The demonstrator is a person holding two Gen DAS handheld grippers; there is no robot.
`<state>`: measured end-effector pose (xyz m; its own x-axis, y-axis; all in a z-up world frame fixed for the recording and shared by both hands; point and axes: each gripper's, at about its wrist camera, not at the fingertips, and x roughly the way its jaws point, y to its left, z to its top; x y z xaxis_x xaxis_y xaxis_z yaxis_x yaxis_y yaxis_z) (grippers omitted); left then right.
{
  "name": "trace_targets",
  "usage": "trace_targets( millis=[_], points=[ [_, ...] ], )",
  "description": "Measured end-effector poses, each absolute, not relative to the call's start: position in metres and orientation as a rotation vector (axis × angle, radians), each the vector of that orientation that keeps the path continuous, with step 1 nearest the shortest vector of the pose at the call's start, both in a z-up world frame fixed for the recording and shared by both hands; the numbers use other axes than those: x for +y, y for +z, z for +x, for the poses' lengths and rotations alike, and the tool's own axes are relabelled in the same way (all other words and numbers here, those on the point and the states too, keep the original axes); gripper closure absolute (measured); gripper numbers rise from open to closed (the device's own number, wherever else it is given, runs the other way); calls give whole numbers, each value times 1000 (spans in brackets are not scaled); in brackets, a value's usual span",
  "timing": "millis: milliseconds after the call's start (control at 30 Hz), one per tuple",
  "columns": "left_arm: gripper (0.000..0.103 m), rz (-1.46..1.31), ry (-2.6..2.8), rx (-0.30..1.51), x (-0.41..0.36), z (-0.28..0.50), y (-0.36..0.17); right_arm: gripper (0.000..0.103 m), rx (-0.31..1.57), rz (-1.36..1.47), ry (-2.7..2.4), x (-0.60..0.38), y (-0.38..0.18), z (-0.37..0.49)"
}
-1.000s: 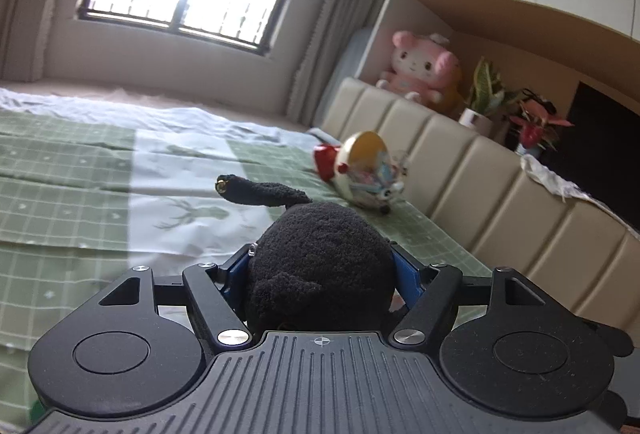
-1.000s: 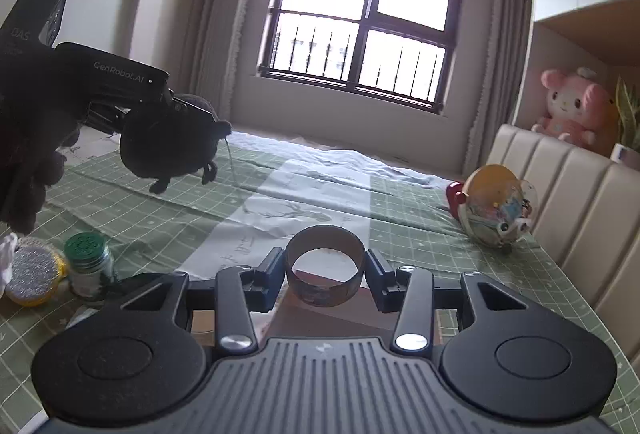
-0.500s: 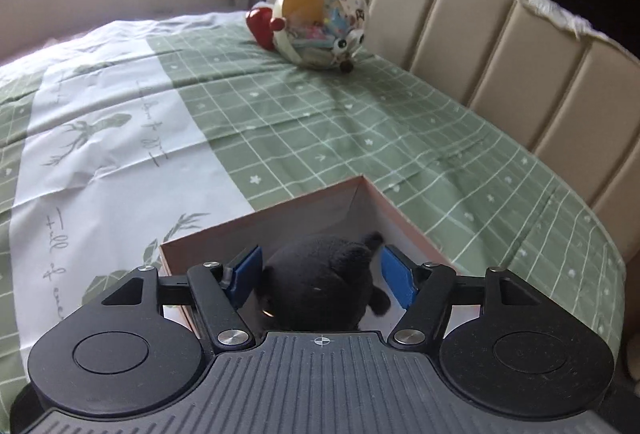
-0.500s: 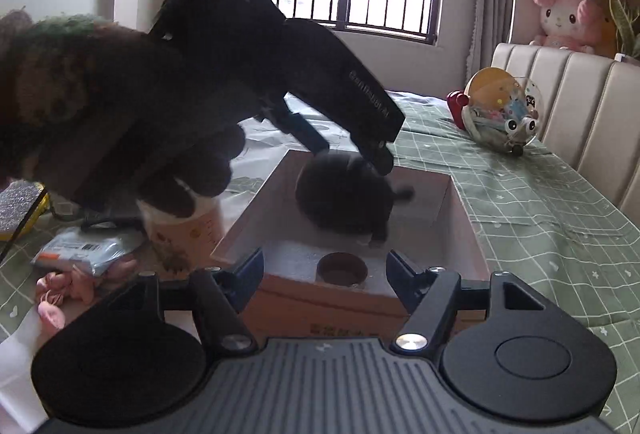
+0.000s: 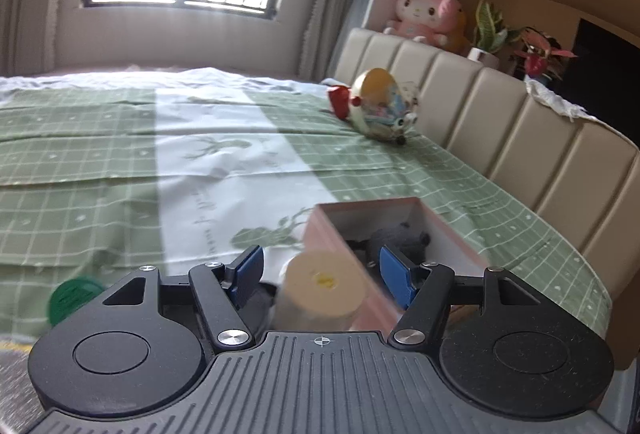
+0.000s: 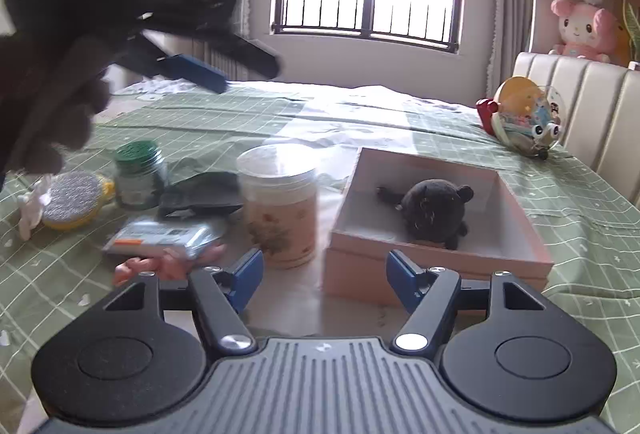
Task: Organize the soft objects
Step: 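Move the left tool to the white glove and glitter sponge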
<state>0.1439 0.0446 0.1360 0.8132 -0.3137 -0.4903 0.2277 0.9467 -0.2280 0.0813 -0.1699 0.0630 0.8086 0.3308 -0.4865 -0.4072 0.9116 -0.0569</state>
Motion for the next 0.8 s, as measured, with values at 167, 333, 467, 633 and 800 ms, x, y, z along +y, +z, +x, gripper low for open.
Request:
trace_targets(
  millis=[167,333,467,633,800],
  points=[
    [34,-163,-109,527,103,84,116,33,524,-191,445,-143,53,65],
    [34,-252,104,477,178,31,102,33,554,-196,458,-126,47,58],
    [34,-432,304,458,250,0,92,33,578,-185,474,-116,42,53],
    [34,-679,310,508,302,-12,60,33,605,-192,482,-103,35,48],
    [34,-810,261,538,309,1,33,33,605,-219,499,-96,34,40]
  ],
)
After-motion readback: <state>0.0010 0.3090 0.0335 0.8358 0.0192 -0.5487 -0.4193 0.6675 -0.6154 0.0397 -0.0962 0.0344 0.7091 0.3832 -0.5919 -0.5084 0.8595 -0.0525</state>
